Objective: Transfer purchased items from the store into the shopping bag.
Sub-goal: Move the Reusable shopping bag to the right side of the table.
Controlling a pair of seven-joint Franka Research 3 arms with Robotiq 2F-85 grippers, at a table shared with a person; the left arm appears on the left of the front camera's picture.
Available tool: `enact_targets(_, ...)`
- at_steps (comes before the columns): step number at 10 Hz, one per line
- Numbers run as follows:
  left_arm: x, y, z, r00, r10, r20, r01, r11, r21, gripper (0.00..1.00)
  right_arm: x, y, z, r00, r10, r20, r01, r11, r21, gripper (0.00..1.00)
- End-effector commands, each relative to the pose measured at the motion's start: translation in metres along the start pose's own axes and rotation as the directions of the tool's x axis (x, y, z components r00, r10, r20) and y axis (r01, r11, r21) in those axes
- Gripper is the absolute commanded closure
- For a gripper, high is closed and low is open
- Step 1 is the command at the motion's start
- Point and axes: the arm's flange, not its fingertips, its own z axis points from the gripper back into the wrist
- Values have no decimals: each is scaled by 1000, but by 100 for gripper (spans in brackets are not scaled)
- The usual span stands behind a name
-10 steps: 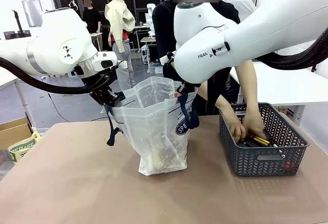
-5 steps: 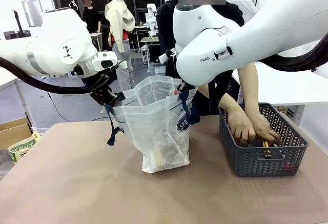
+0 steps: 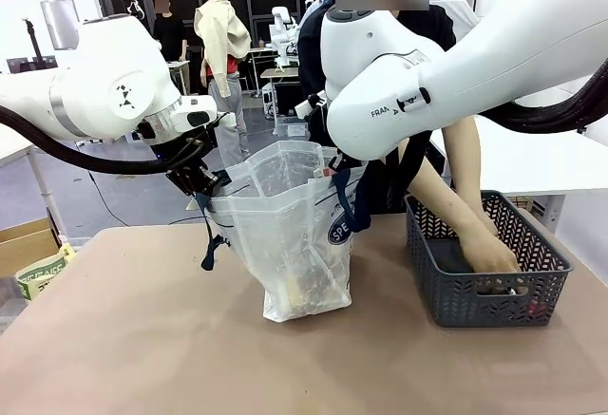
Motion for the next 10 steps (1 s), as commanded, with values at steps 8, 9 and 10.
enact_targets(8, 0, 1, 1, 1000, 2, 1, -2, 1000, 2, 100, 0, -1, 2, 1000, 5, 5, -5, 1000, -3, 100)
enact_targets(9, 0, 1, 1, 1000, 2, 1, -2, 1000, 2, 100, 0, -1, 2, 1000, 5, 5, -5, 1000, -3, 100)
enact_targets(10, 0, 1, 1, 1000, 2, 1, -2, 1000, 2, 100, 0, -1, 2, 1000, 5, 5, -5, 1000, -3, 100)
